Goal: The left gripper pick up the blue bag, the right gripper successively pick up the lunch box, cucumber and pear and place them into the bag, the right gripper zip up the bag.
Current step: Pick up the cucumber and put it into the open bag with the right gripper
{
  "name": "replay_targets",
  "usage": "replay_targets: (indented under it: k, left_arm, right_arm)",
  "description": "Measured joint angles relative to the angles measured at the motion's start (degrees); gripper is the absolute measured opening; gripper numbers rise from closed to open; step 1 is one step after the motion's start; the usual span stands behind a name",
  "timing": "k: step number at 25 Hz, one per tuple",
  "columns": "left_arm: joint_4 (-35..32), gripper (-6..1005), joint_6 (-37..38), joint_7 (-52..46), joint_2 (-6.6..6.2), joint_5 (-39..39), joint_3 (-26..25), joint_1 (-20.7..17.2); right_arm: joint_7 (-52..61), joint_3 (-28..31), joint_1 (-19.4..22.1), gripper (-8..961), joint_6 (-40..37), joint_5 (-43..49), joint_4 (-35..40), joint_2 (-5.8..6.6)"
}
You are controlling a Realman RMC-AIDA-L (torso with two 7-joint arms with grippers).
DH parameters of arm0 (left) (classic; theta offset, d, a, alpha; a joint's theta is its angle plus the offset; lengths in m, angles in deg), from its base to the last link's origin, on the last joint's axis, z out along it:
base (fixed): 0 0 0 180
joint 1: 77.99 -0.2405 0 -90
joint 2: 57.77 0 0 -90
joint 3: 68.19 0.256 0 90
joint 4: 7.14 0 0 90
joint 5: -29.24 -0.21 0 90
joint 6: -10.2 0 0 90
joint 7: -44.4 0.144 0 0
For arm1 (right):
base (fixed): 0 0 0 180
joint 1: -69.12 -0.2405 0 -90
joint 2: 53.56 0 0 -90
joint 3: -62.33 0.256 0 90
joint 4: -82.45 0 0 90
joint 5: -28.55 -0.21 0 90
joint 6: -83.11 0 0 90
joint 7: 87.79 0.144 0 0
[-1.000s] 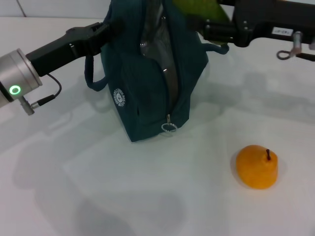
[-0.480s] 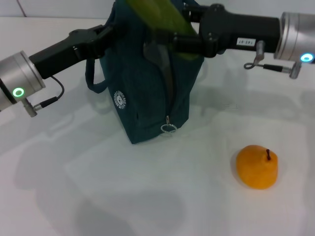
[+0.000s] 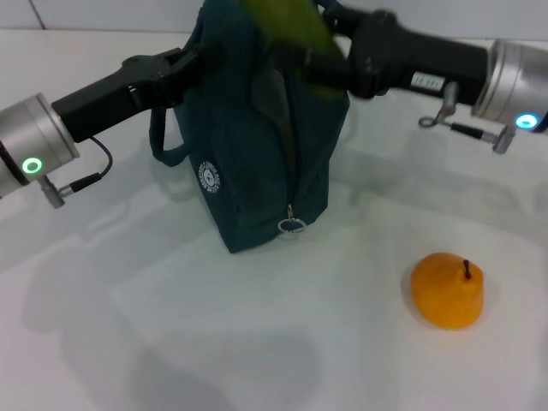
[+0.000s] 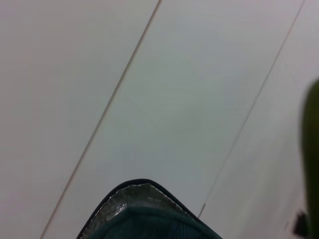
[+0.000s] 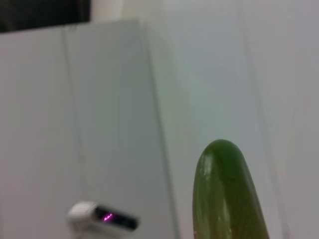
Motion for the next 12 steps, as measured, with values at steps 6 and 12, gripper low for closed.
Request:
replay_targets:
  k: [6,12]
  left_arm:
    - [-0.3,46,3.8,1.1,0.01,0.4,-0.3,-0.7]
    - [-0.3,46,7.4,2.8,0.14,0.7,-0.3,-0.9]
  right_arm:
    - [-3.3,0.0,2.3,632,1.0,-6.9,0.3,0.02]
    - [-0.8,-0.1,0.7,633,3.4,-7.0,0.4,0.33]
